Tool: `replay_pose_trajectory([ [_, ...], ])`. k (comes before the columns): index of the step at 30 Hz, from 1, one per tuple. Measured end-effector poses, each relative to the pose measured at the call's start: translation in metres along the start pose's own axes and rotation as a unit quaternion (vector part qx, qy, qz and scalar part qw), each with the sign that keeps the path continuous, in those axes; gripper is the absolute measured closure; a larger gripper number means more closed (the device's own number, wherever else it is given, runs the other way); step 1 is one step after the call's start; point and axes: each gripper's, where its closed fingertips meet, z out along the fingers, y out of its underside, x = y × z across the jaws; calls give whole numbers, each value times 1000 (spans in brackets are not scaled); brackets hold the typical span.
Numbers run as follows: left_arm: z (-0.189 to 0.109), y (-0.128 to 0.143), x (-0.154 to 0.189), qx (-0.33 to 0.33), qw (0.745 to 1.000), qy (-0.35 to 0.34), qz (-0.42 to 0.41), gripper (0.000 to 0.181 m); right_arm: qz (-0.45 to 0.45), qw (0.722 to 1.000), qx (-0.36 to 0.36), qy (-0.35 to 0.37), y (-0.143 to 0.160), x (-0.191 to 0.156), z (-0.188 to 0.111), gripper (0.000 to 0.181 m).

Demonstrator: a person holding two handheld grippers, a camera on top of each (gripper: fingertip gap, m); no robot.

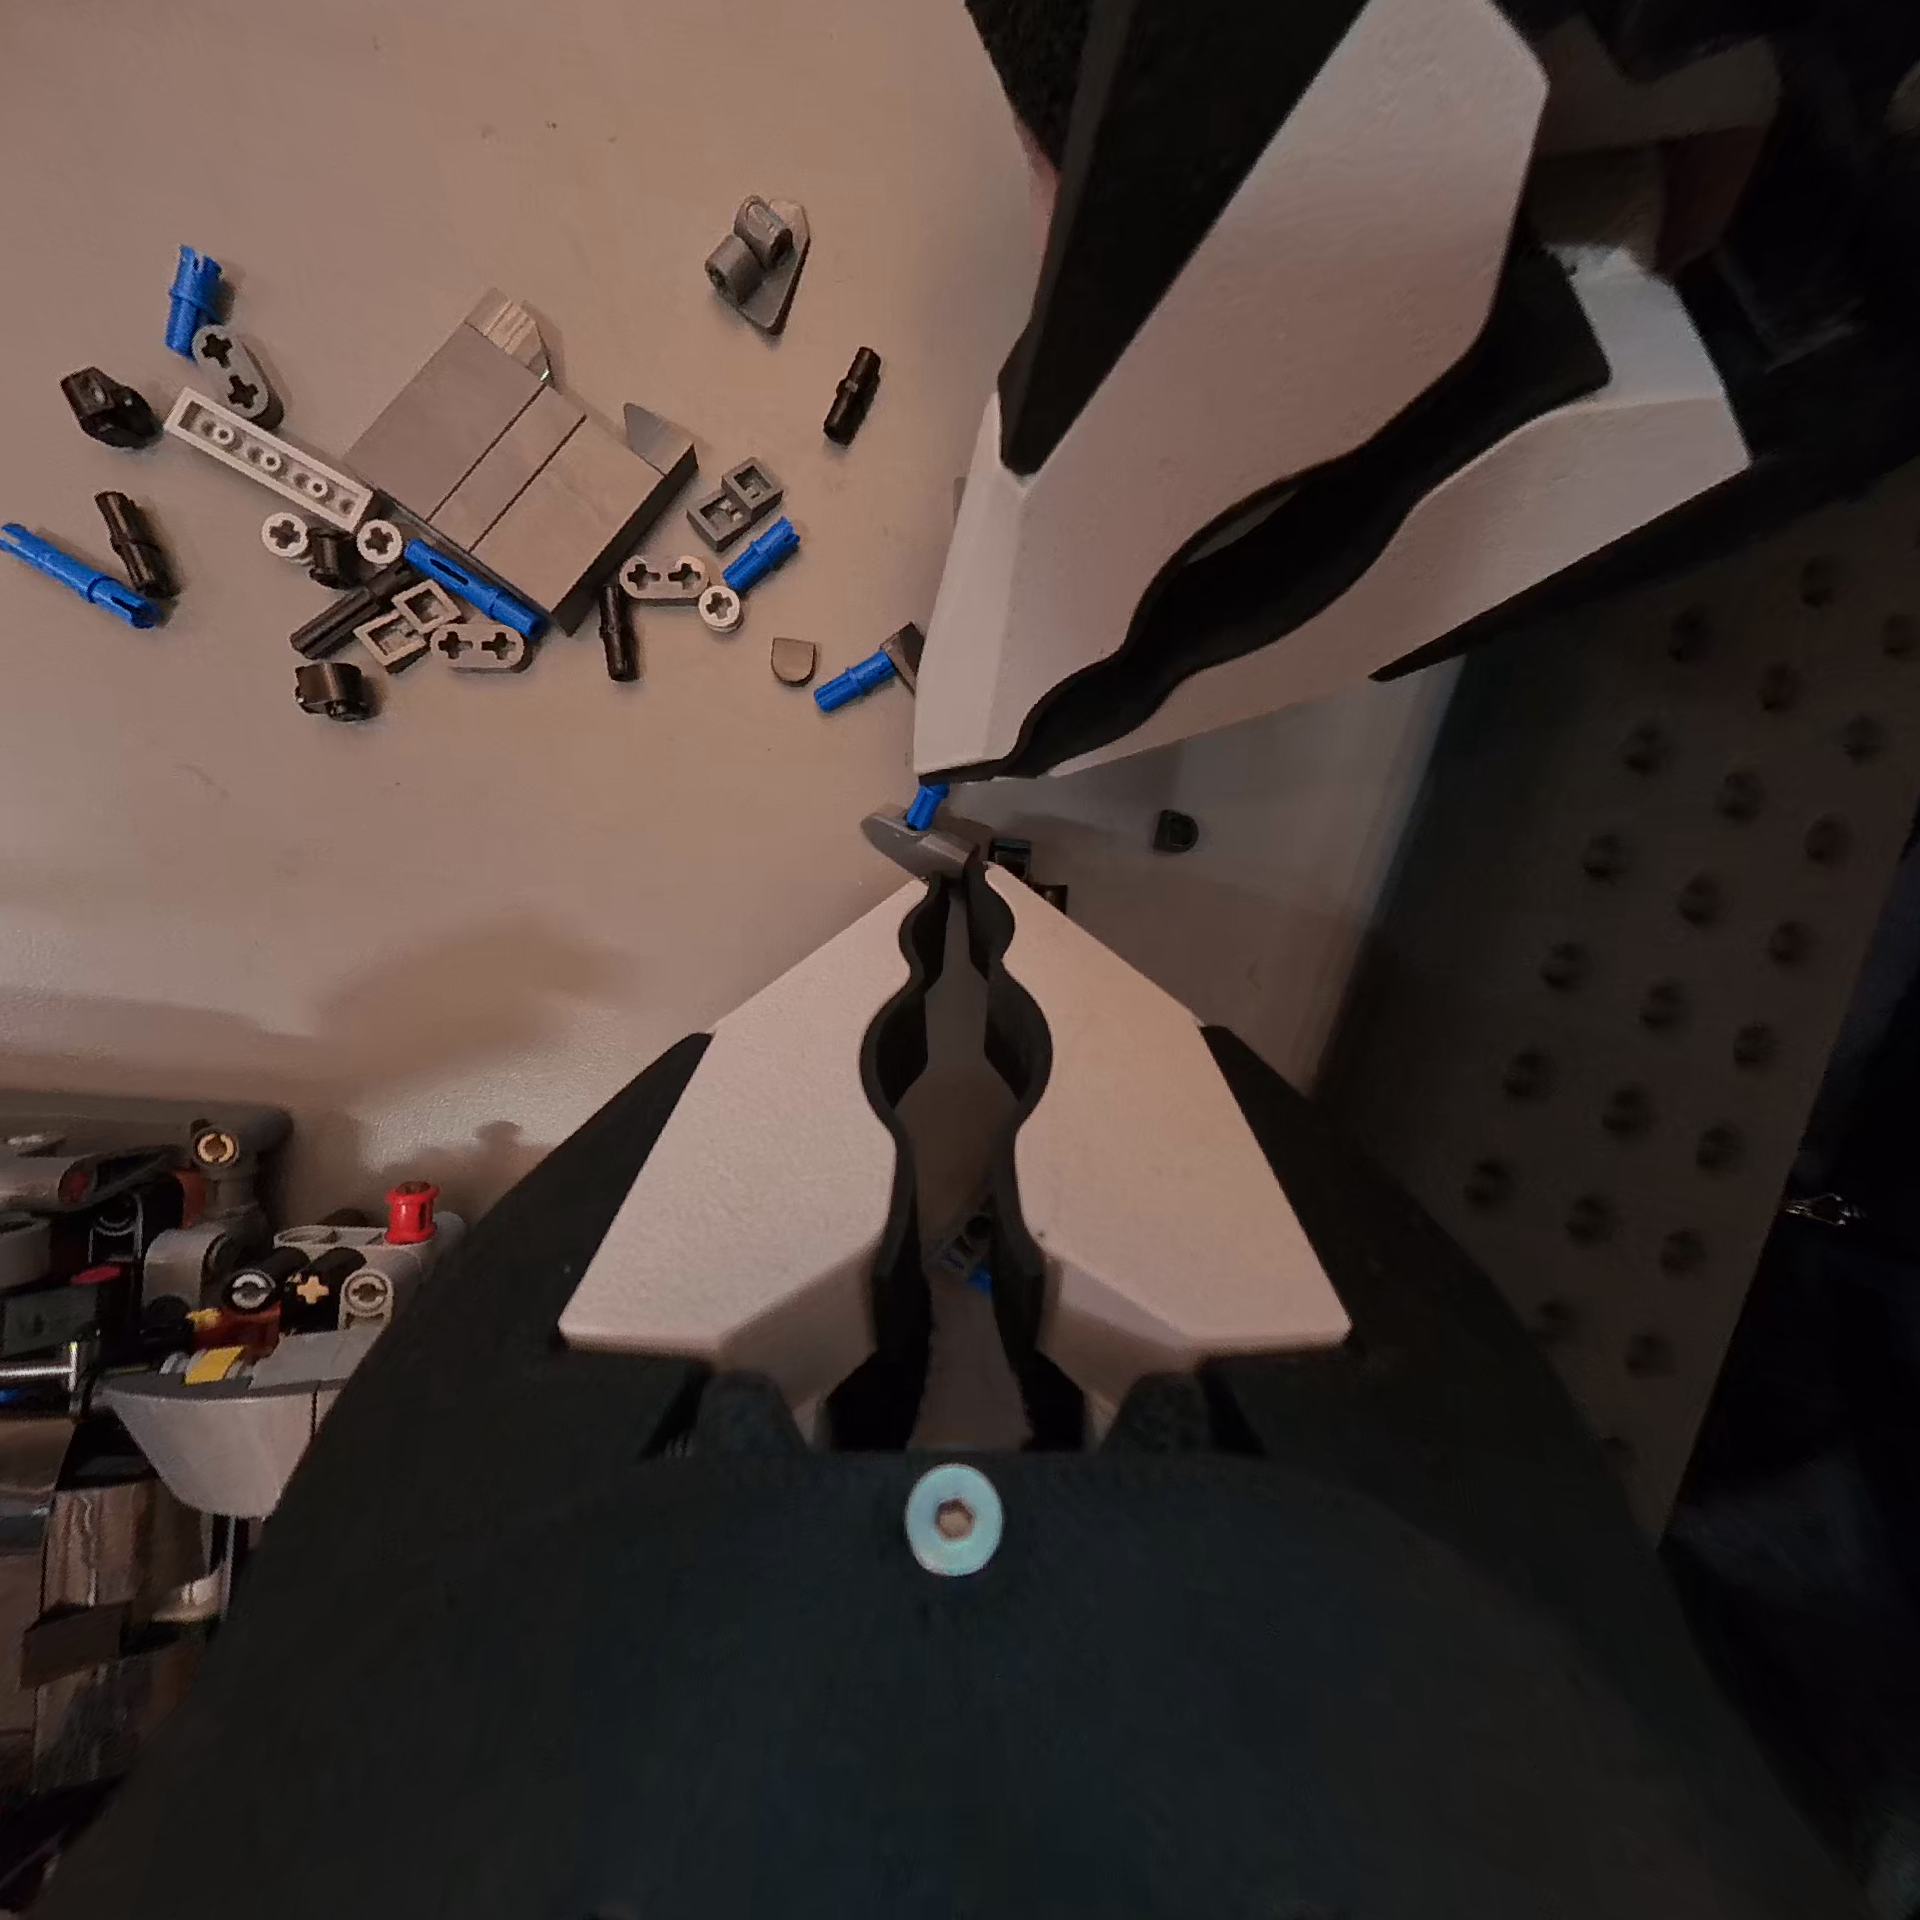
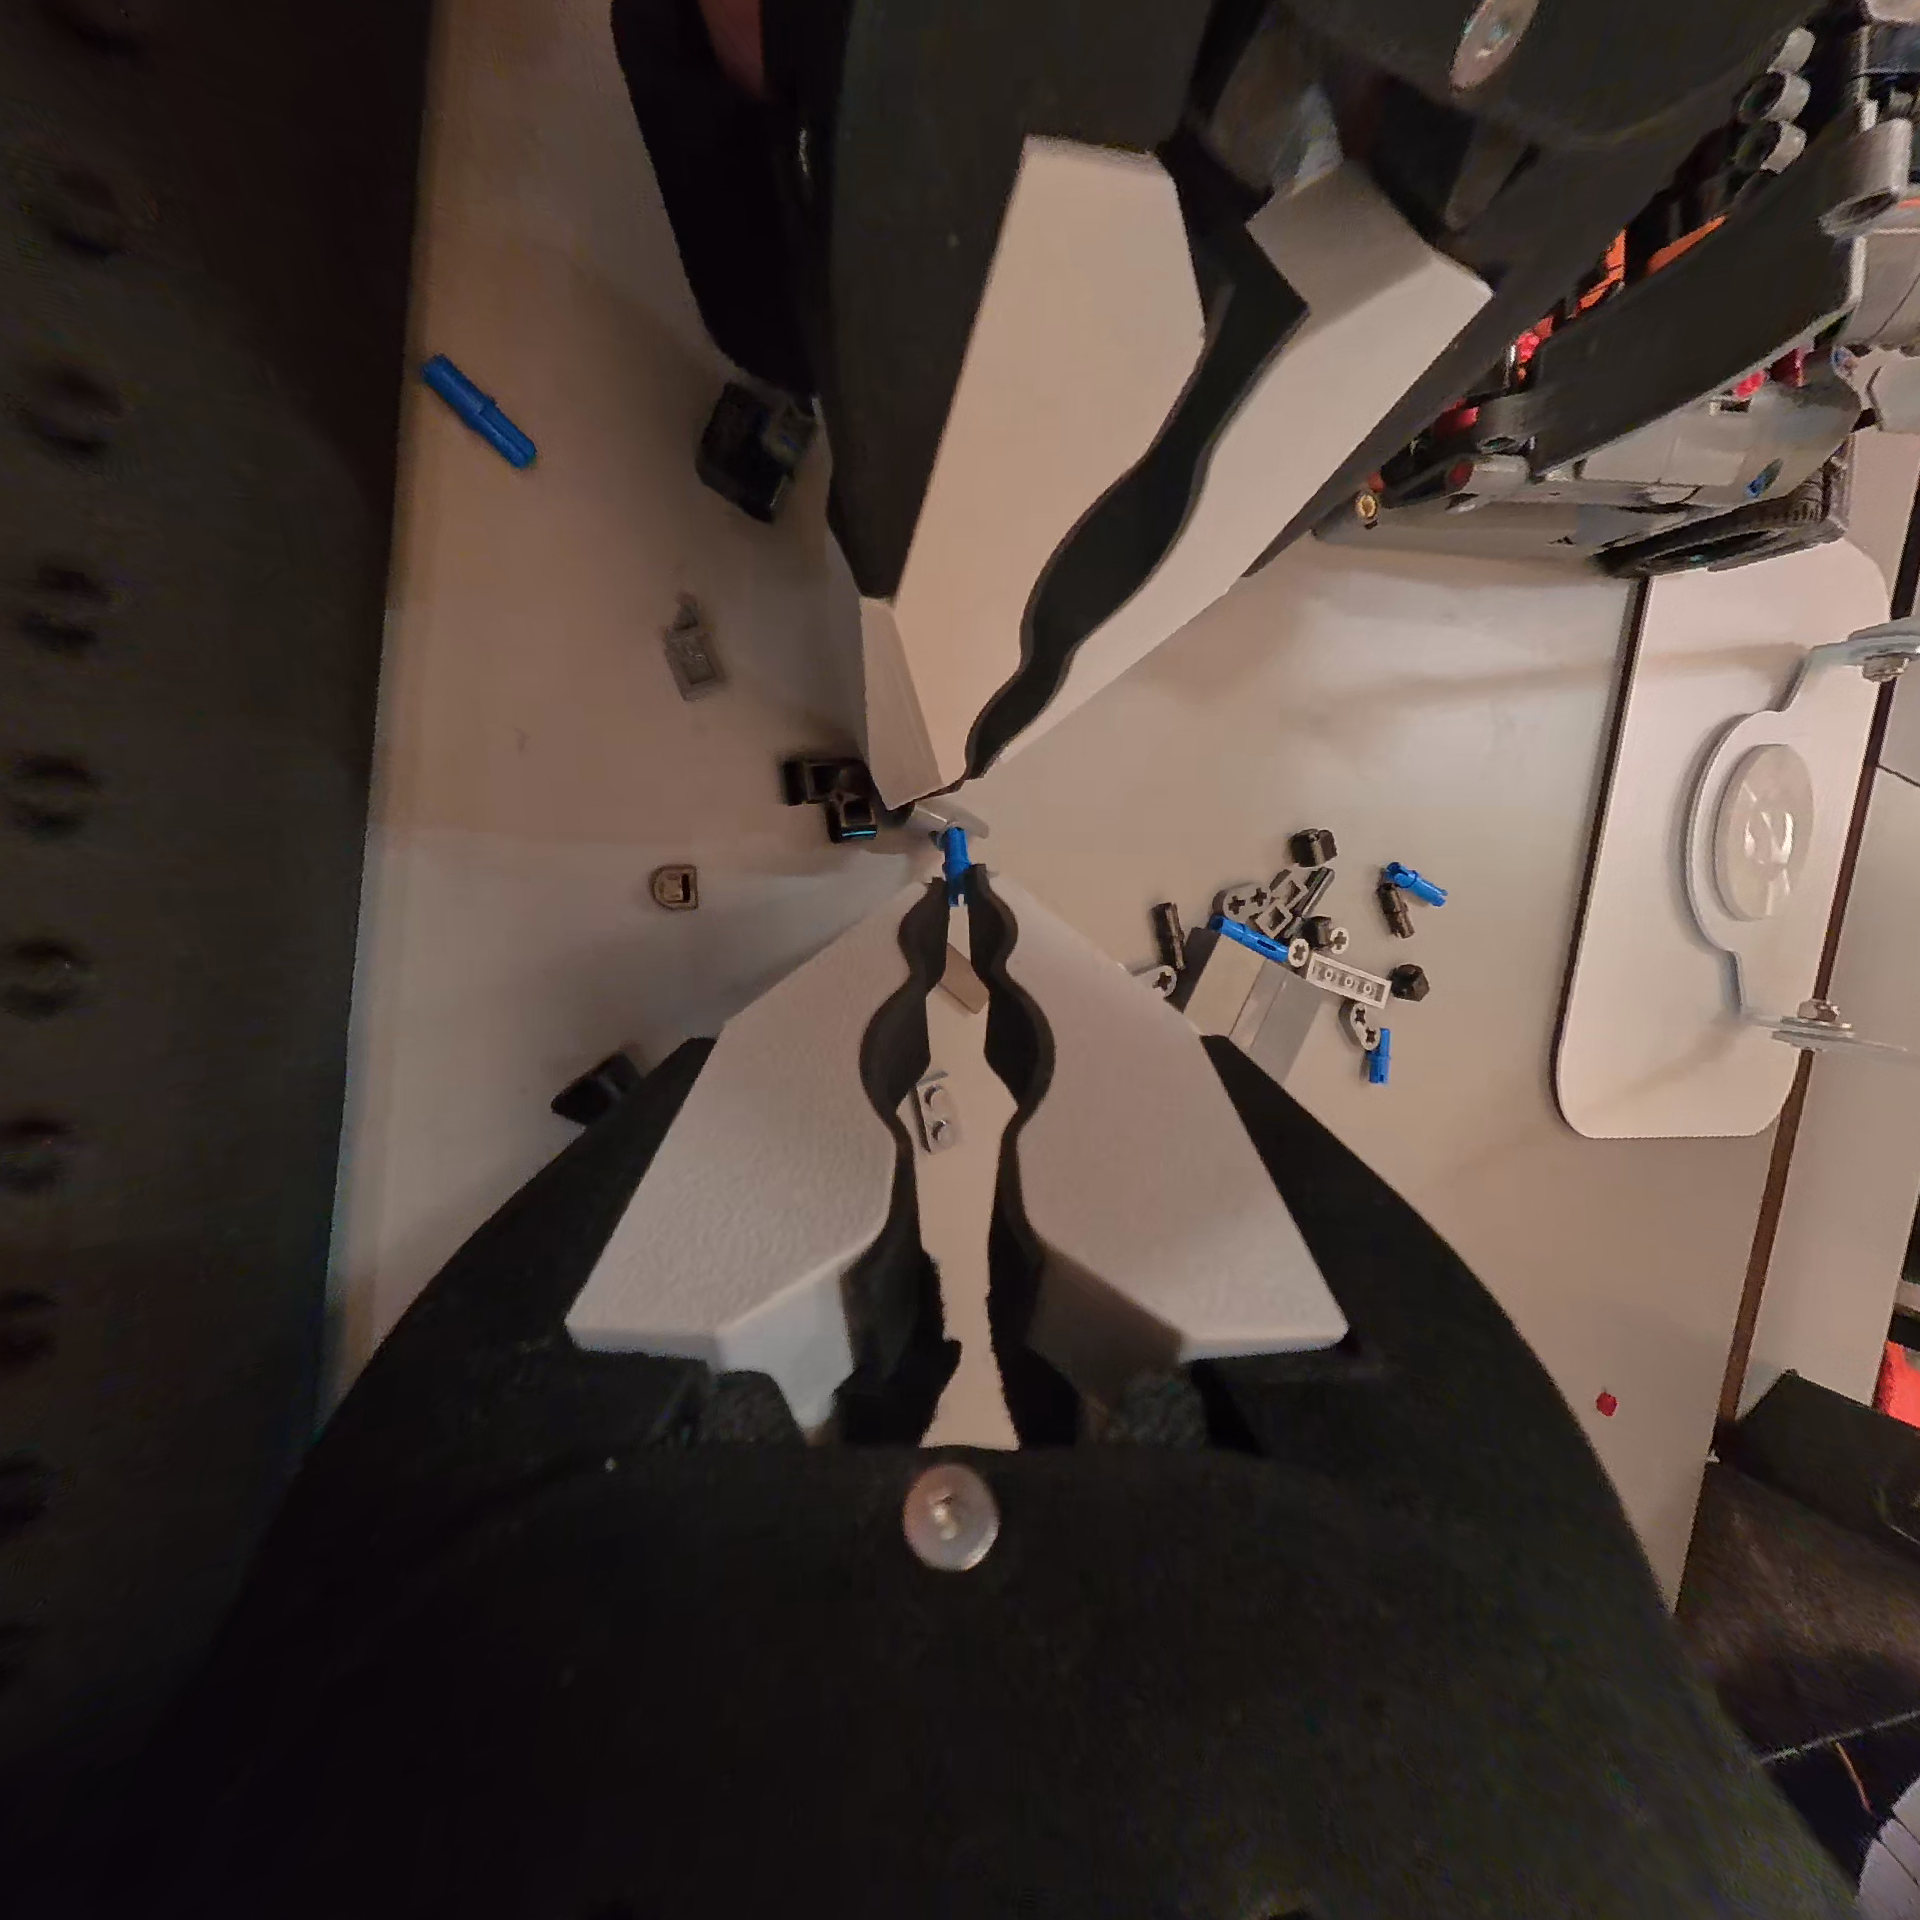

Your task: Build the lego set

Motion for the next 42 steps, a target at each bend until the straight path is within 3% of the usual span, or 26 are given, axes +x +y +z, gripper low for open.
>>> replay_pose_trajectory([
  [11, 1, -1, 1, 7, 1000, 10, 19, 180, -44, 999, 0, -11, 0, 2, 1, 181],
  [42, 6, -3, -2, 17, 997, -7, 78, 176, -28, 991, 54, -117, -3, -2, -4, 181],
])
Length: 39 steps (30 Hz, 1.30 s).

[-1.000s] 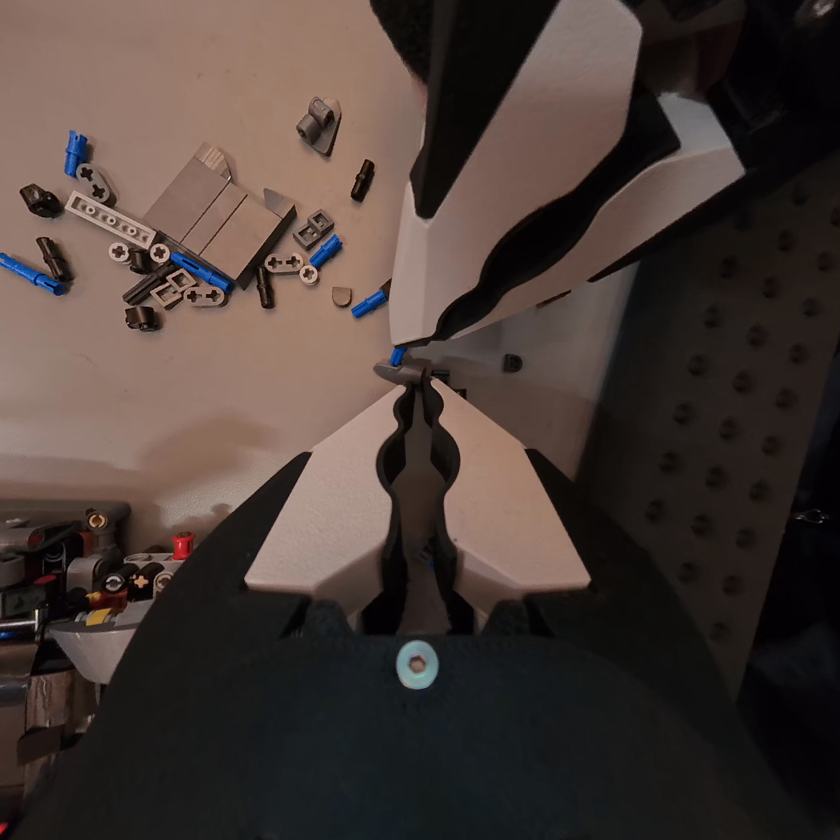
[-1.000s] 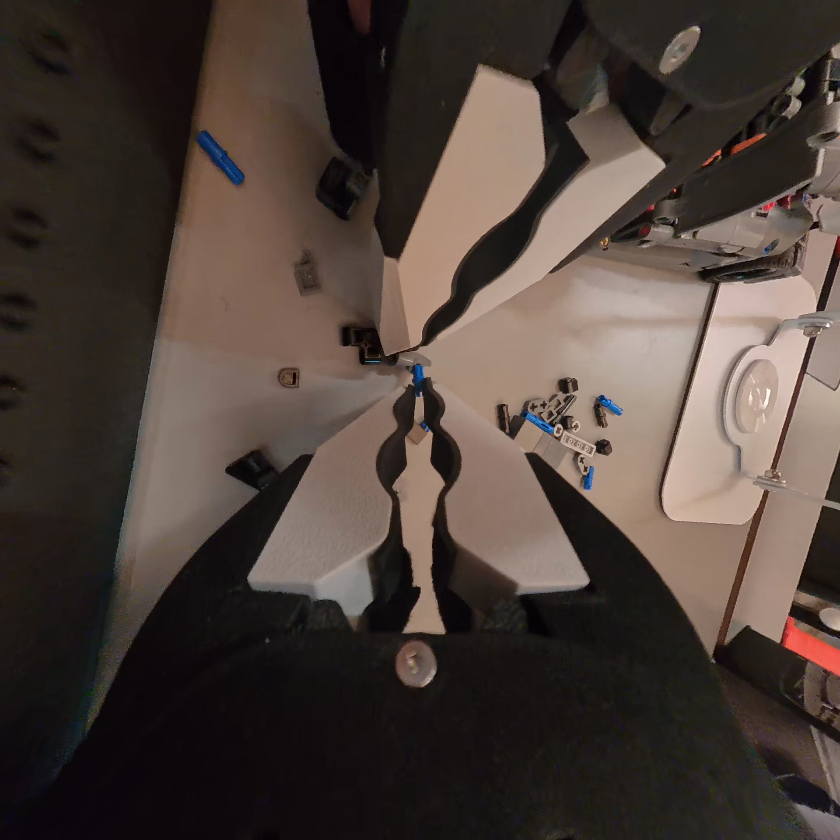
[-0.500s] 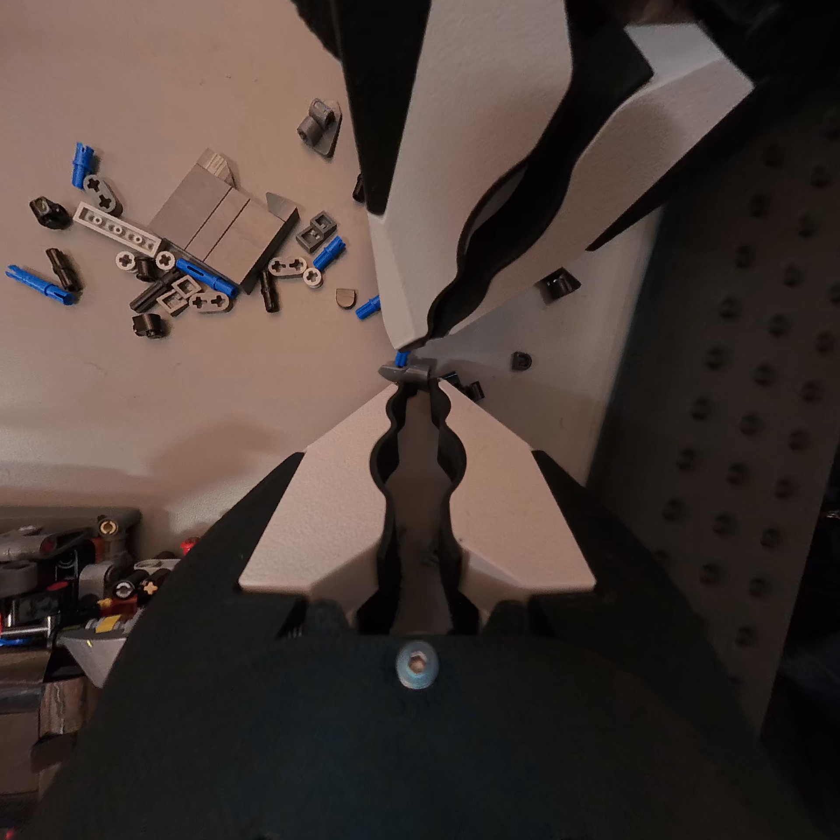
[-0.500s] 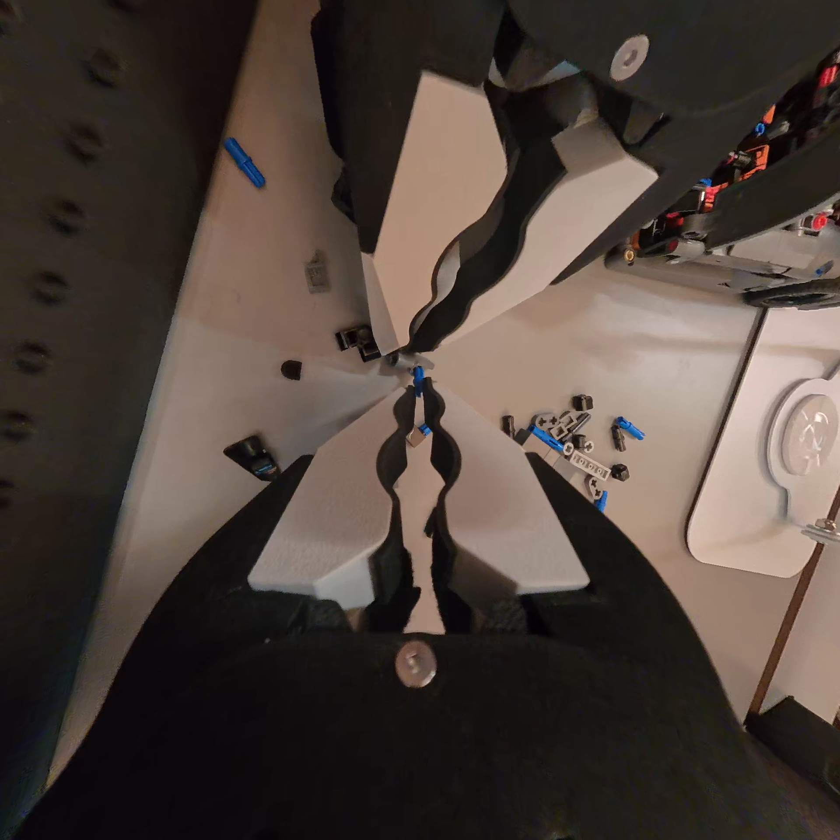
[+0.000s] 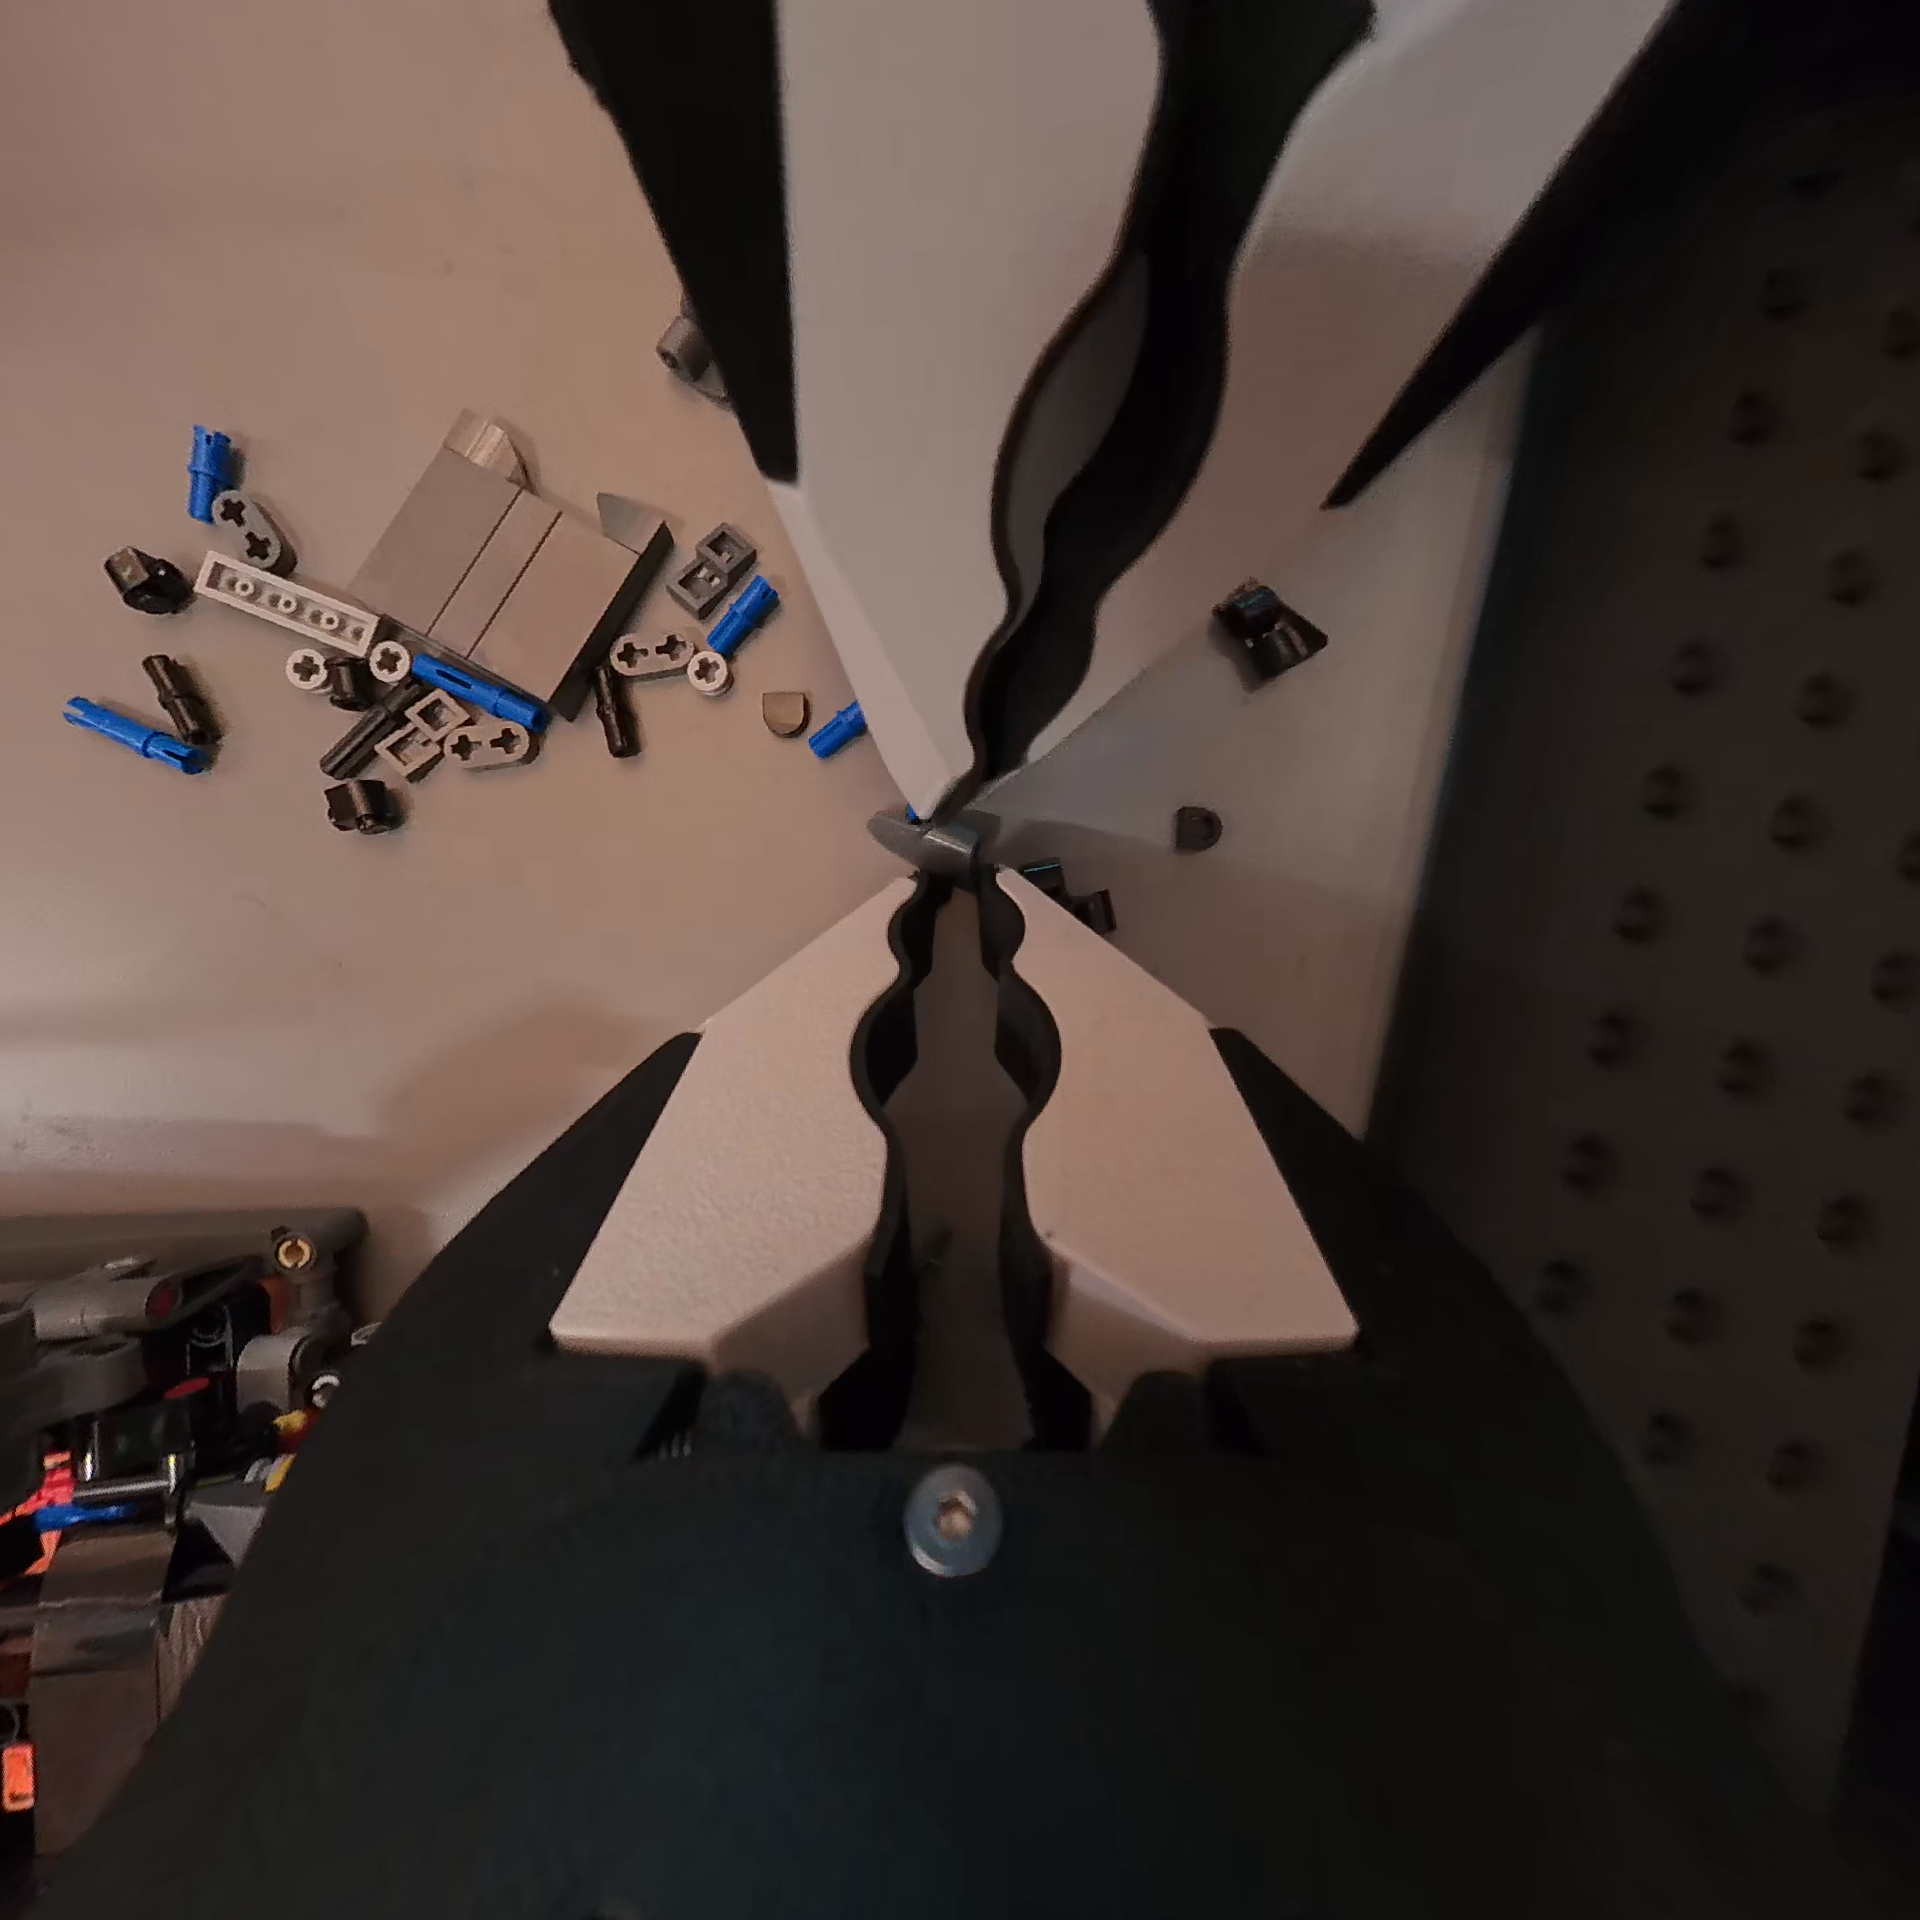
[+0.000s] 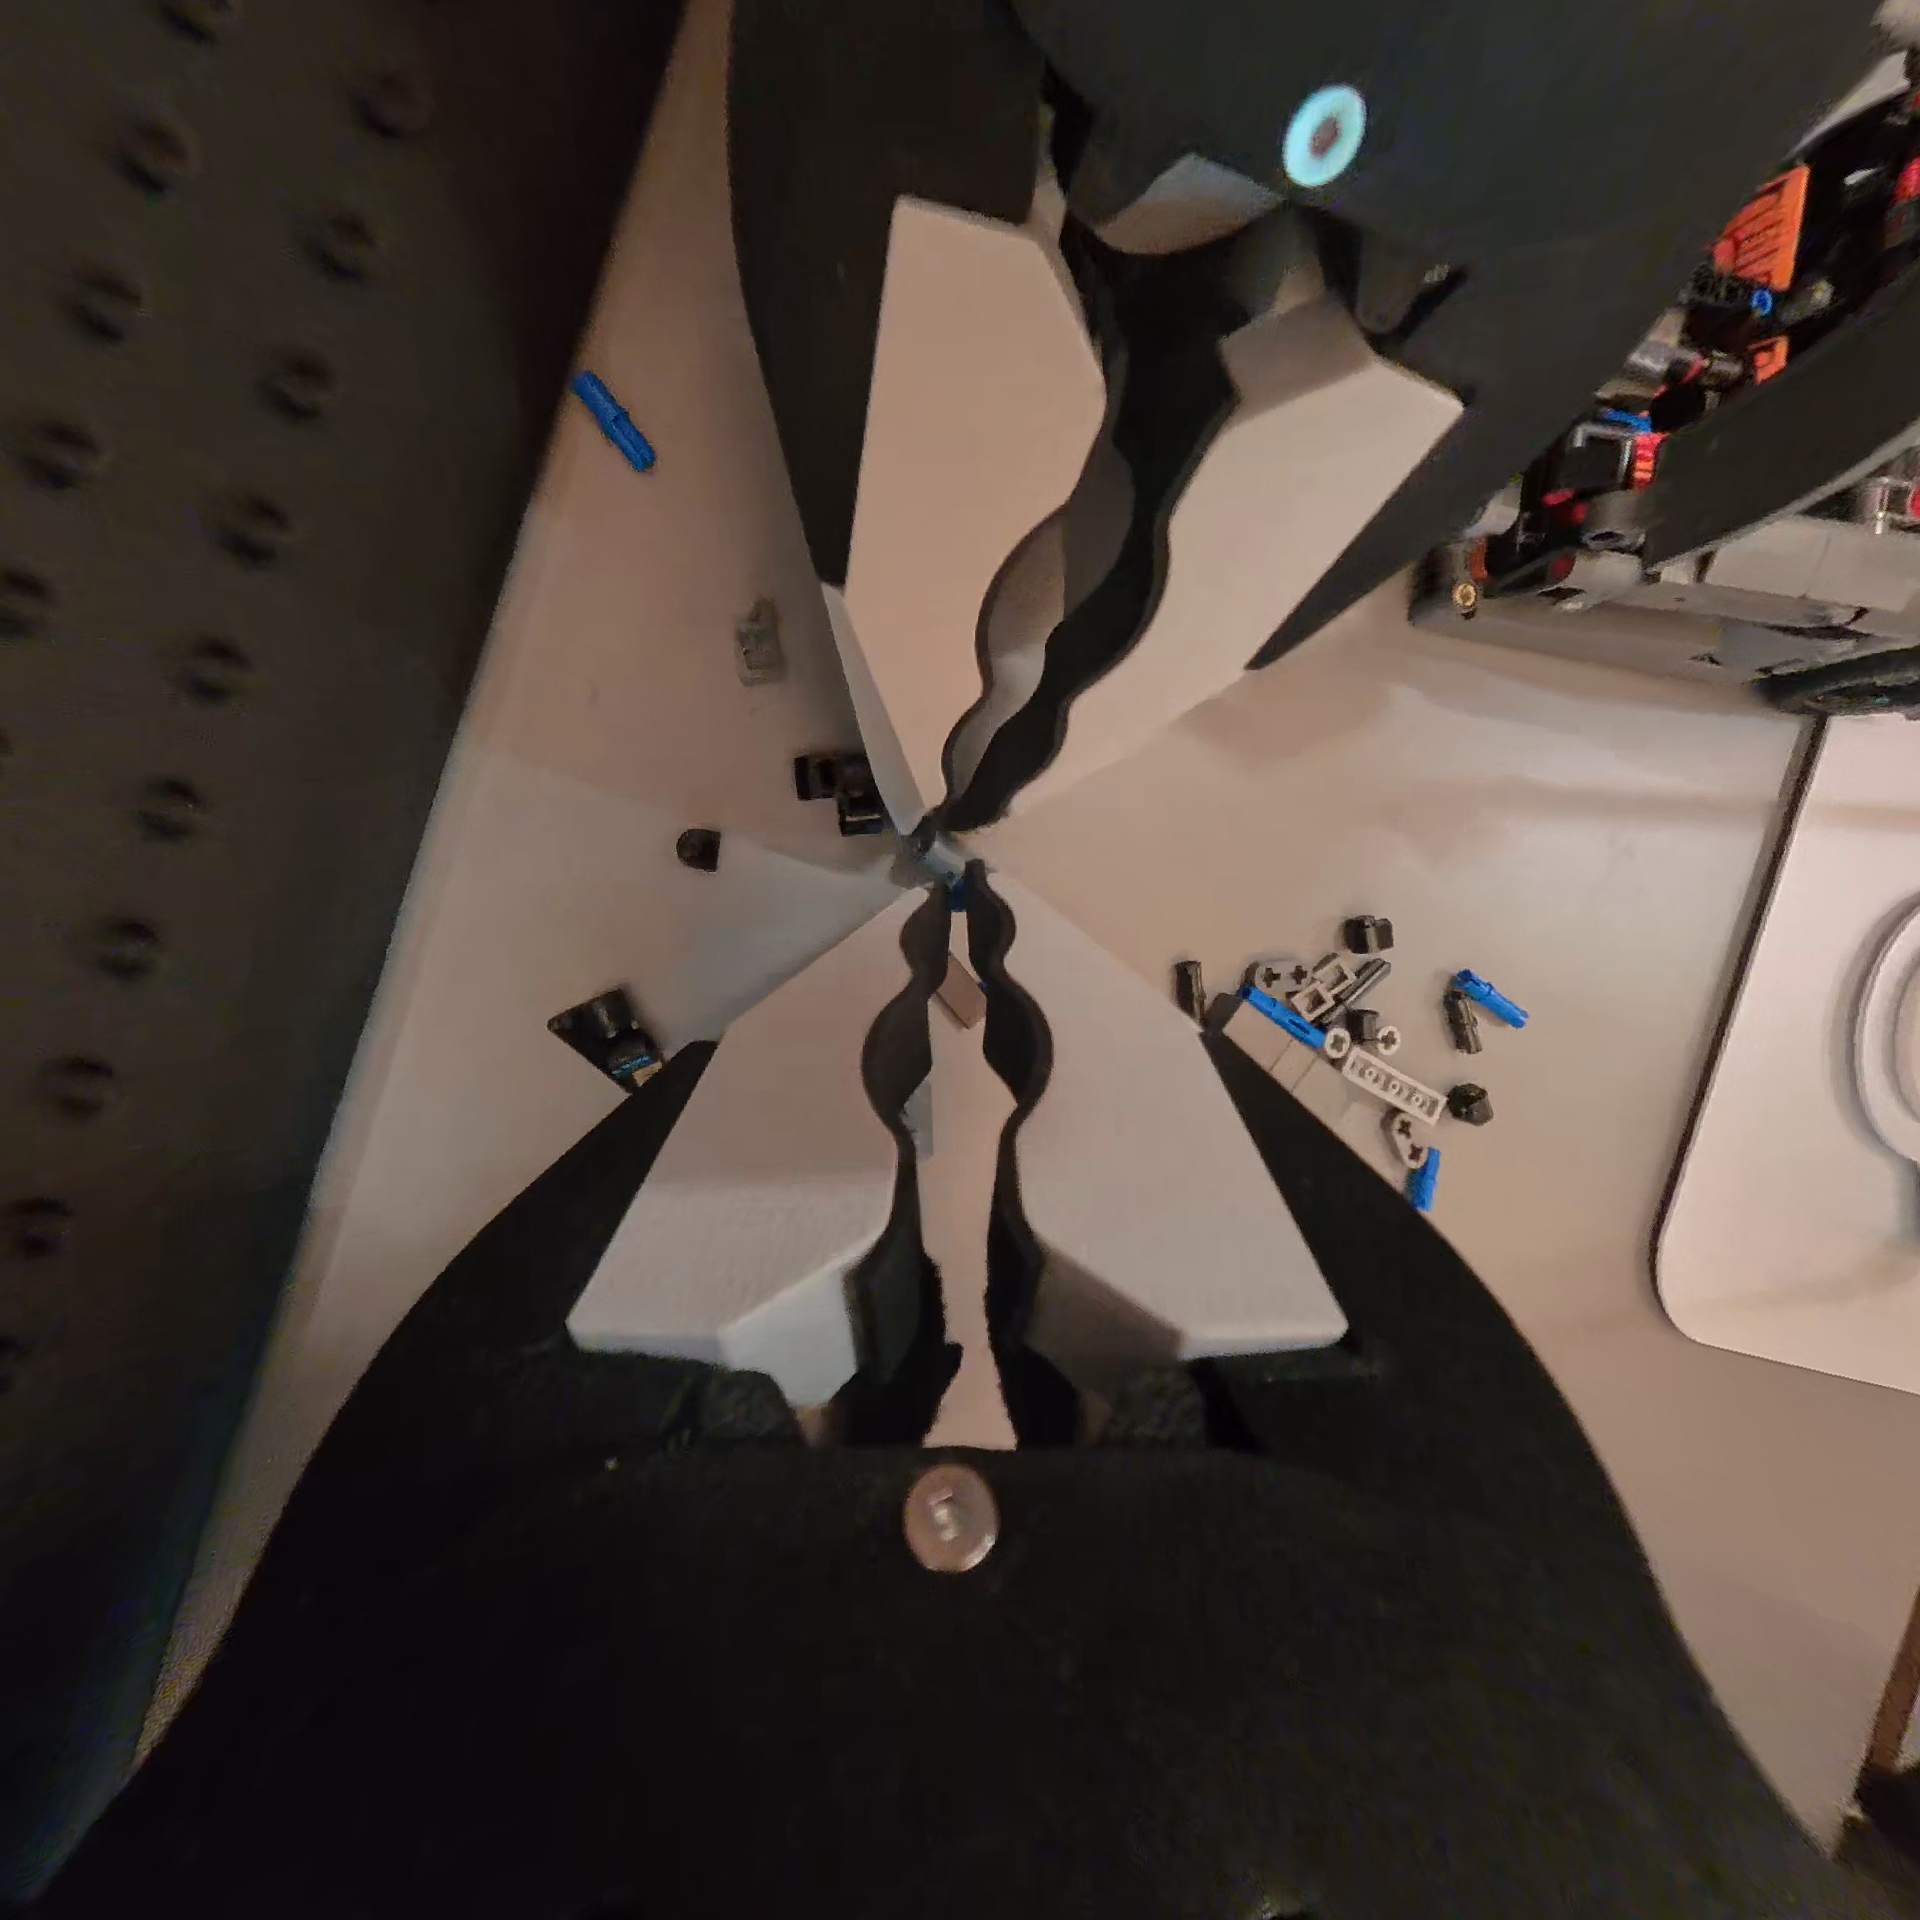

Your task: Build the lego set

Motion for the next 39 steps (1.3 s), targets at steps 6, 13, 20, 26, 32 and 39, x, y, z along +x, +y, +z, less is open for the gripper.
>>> replay_pose_trajectory([
  [6, 0, 1, 1, 1, 1000, 4, 2, 178, 43, 997, 63, -23, -4, 0, -6, 181],
  [13, 0, 1, 0, 2, 1000, 1, 3, 178, 68, 992, 97, -45, -2, -2, -4, 181],
  [20, 0, 1, -1, 6, 1000, 6, -2, 181, 75, 991, 101, -46, 2, 0, -3, 181],
  [26, 0, 0, -1, 11, 1000, 13, -8, 181, 71, 991, 103, -42, 3, 1, -2, 181],
  [32, 0, 0, 0, 15, 1000, 19, -10, 181, 69, 991, 107, -41, 3, 1, -2, 181],
  [39, 1, -1, 1, 19, 999, 23, -16, 181, 85, 988, 121, -50, 4, 2, -1, 181],
])
